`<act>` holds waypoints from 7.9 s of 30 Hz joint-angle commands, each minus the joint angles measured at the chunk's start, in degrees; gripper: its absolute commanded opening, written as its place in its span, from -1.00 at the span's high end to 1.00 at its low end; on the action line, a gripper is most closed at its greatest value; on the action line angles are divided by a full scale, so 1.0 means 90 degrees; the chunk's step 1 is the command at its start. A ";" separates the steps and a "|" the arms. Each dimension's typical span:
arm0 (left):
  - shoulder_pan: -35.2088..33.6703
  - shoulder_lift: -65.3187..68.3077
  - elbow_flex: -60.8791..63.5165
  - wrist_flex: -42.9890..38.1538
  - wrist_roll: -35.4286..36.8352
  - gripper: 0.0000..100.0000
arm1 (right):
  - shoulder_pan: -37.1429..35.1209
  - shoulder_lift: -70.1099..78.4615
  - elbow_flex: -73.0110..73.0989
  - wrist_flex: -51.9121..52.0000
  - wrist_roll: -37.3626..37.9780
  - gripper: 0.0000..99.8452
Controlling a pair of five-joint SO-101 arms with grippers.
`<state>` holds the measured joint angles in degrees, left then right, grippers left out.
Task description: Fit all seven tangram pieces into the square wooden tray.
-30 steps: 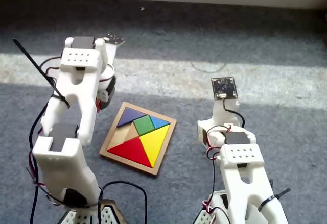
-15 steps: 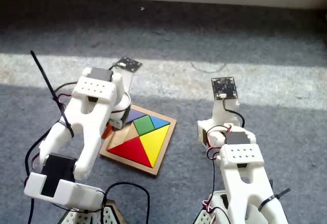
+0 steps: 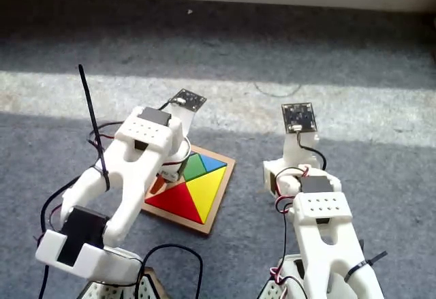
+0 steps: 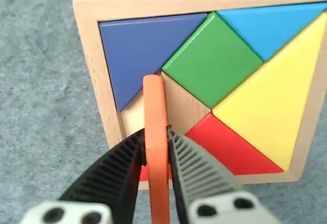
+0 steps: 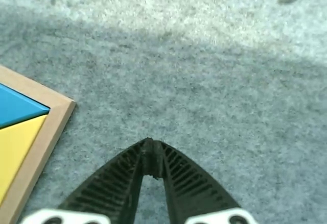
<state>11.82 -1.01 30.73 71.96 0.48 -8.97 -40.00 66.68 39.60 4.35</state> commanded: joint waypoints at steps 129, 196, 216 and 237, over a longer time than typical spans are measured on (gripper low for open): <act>-0.1187 -0.6305 0.4322 -0.3155 0.0078 0.99 | 0.0044 -0.6042 0.1832 0.0933 0.0020 0.99; -0.2437 -1.1414 0.7389 0.0469 0.0039 0.99 | -0.0063 -0.7223 0.4088 0.3560 0.0049 0.98; -0.2418 -1.1414 0.7389 0.0469 0.0039 0.99 | -0.0063 -0.7223 0.4088 0.3560 0.0049 0.98; -0.2418 -1.1414 0.7389 0.0469 0.0039 0.99 | -0.0063 -0.7223 0.4088 0.3560 0.0049 0.98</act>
<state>-9.36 -103.60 96.04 75.91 0.84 -10.20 -104.53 95.78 71.25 4.35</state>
